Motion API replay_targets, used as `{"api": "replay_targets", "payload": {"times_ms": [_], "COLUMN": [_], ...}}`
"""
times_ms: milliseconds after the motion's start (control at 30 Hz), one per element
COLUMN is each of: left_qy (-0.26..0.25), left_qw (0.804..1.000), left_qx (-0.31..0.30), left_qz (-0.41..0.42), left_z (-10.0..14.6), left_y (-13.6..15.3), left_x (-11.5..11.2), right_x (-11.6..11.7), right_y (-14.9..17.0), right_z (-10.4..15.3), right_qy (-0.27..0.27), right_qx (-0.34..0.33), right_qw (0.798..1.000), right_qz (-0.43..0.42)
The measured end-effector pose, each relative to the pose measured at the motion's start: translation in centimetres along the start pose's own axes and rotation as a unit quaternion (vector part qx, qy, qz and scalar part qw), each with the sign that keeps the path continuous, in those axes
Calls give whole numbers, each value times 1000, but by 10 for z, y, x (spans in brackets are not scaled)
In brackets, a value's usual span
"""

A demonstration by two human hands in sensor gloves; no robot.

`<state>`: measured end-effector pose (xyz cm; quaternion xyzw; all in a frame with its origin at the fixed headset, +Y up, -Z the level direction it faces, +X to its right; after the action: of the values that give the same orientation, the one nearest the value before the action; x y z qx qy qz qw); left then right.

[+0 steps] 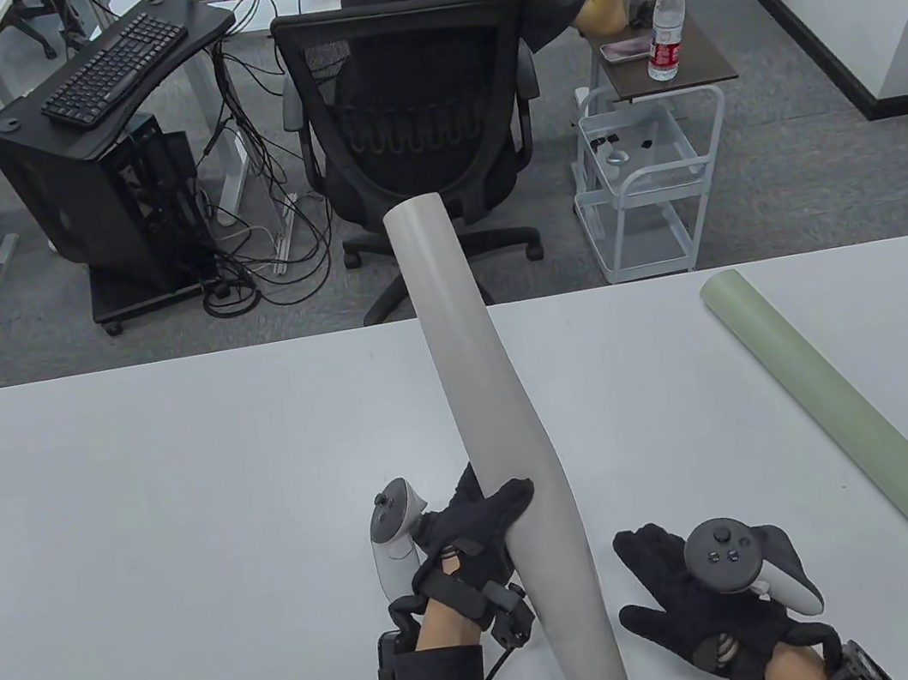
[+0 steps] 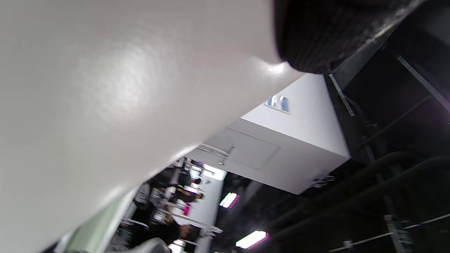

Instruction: Unroll desk mats and stack together

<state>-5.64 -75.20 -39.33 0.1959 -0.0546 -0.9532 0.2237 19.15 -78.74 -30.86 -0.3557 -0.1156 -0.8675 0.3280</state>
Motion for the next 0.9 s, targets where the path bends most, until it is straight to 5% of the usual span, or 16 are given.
{"api": "replay_targets", "payload": {"times_ms": [133, 400, 900], "left_qy": [9, -11, -40], "left_qw": [998, 996, 999], "left_qx": [0, -13, 15], "left_qz": [56, 92, 6], "left_z": [1, 6, 12], "left_y": [5, 0, -5], "left_x": [0, 15, 14], "right_x": [5, 1, -34], "right_y": [2, -26, -65], "right_z": [-6, -4, -36], "right_qy": [-54, -29, -45], "right_qx": [-50, -133, -103], "right_qw": [992, 977, 960], "right_qz": [-101, -162, -257]}}
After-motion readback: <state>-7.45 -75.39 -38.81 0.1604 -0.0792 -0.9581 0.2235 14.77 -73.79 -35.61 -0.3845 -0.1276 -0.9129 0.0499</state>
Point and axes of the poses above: the tracker on the back of each hand, its own y axis roughly to the little-finger side, its own z axis roughly from the fingertips to the wrist, x = y × z, the point moved 2 cm from there along -z, roughly from the wrist to the fingertips, and after that the axes turned 9 degrees about -y, right-handed, at the moved point
